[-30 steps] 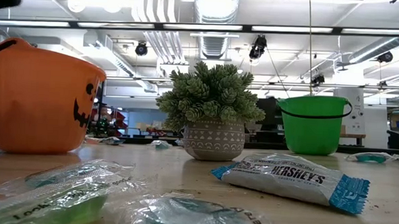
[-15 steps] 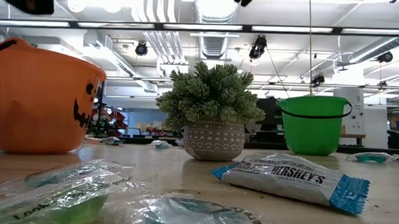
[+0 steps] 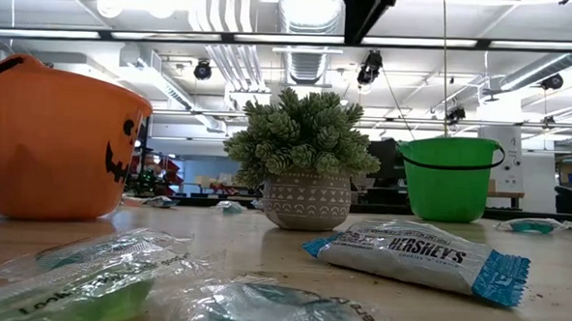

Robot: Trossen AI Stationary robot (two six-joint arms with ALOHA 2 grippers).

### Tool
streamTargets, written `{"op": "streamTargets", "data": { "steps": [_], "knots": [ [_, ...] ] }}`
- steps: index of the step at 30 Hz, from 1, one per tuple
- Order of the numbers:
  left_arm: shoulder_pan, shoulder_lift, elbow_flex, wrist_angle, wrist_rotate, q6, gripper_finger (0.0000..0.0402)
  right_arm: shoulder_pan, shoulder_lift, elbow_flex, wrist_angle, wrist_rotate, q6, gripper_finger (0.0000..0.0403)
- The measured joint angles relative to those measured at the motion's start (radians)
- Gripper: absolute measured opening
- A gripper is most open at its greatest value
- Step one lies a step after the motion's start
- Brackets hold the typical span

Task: Sort candy
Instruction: Put the blue gummy into the white bucket

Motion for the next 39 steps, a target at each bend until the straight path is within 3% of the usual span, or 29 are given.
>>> {"op": "streamTargets", "data": {
  "steps": [5,12,18,23,28,39],
  "knots": [
    [0.059,-0.020,-0.047,-0.052,-0.138,0.059,0.0168,-0.025,0.000,-0.016,0.009,-0.041,0.018,0.0192],
    [0.179,-0.066,-0.095,-0.056,-0.122,0.142,0.0168,-0.031,0.000,-0.017,0.024,-0.058,0.125,0.0192],
    [0.209,-0.085,-0.099,-0.056,-0.121,0.176,0.0168,0.004,0.000,-0.022,0.011,-0.376,0.195,0.0192],
    [0.209,-0.086,-0.089,-0.052,-0.121,0.202,0.0168,0.093,0.000,-0.025,0.013,-0.501,0.254,0.0192],
    [0.209,-0.087,-0.084,-0.042,-0.118,0.240,0.0168,0.182,0.000,-0.040,0.054,-0.520,0.382,0.0192],
    [0.209,-0.087,-0.084,-0.029,-0.113,0.256,0.0168,0.344,0.060,-0.185,0.333,-0.488,0.746,0.0192]
  ]
}}
